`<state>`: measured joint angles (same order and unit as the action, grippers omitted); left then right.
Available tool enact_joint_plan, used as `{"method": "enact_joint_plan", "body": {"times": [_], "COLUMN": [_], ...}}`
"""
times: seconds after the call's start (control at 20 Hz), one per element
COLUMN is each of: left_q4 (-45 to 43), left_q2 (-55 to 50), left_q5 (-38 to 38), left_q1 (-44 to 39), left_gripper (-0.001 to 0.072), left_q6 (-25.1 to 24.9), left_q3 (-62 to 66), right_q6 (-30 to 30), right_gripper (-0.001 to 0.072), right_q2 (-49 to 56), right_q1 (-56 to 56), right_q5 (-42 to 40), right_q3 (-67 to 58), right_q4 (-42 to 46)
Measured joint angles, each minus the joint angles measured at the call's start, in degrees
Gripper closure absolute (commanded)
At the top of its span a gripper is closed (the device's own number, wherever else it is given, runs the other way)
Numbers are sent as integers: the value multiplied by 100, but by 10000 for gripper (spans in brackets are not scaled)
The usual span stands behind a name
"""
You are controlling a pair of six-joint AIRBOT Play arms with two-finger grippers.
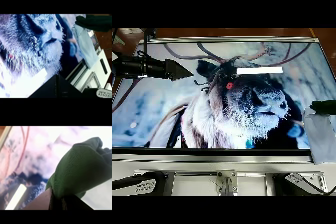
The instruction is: Fold the shirts.
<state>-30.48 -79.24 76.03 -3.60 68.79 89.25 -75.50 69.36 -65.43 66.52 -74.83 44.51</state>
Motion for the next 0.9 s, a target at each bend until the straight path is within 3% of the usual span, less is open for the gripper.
{"method": "enact_joint_plan", "body": {"times": [0.45, 0.85, 0.9], "left_q4": [0, 0, -2], "left_q2": [0, 0, 0], "left_q5": [-37, -37, -37], "left_q1": [-20, -20, -20], "left_gripper": [667, 667, 667], "left_q6": [-42, -59, -59], "left_q3": [0, 0, 0], "right_q6": [-732, -822, -826], "right_gripper": [631, 630, 592], "right_q2": [-2, -4, -4], "right_q1": [-120, -125, -125], "right_q5": [2074, 1947, 1814], "right_q3": [-72, 1060, 1154], "right_q4": [2608, 4138, 4286]}}
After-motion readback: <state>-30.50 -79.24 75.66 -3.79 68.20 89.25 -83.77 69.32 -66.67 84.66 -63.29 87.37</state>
